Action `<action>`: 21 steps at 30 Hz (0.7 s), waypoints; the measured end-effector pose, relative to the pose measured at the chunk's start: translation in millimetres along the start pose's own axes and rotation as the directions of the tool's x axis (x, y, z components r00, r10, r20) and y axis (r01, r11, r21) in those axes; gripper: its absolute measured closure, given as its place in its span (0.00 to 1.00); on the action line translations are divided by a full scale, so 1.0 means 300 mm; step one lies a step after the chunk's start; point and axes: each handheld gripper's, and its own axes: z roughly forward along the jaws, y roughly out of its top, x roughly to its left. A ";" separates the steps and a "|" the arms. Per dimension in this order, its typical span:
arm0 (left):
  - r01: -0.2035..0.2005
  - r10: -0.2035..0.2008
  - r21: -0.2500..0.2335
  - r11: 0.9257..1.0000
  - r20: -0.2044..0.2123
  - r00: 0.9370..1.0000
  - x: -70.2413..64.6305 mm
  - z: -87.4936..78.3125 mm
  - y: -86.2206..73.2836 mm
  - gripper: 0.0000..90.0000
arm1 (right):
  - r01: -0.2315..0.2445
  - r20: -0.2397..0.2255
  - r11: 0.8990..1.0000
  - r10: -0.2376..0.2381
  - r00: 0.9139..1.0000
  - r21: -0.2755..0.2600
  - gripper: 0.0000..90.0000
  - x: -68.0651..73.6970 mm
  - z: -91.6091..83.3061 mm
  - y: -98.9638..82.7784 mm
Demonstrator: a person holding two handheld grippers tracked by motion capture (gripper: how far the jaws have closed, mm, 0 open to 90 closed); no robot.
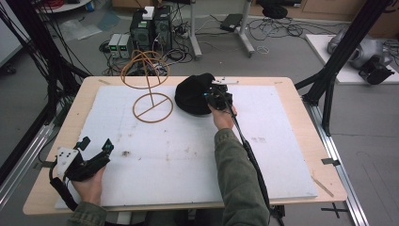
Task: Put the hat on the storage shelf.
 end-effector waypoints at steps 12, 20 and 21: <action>-0.001 0.001 -0.001 1.000 -0.001 1.000 -0.001 0.003 0.000 0.21 | -0.053 -0.010 0.989 0.052 0.999 -0.136 0.98 -0.005 -0.131 0.080; -0.001 0.001 -0.001 1.000 -0.003 1.000 -0.001 0.004 -0.001 0.21 | -0.053 0.005 0.971 0.055 0.998 -0.232 0.98 0.006 -0.198 0.118; -0.001 0.001 0.000 1.000 -0.003 1.000 -0.001 0.004 -0.001 0.21 | -0.054 0.001 0.968 0.056 0.998 -0.243 0.98 0.007 -0.207 0.126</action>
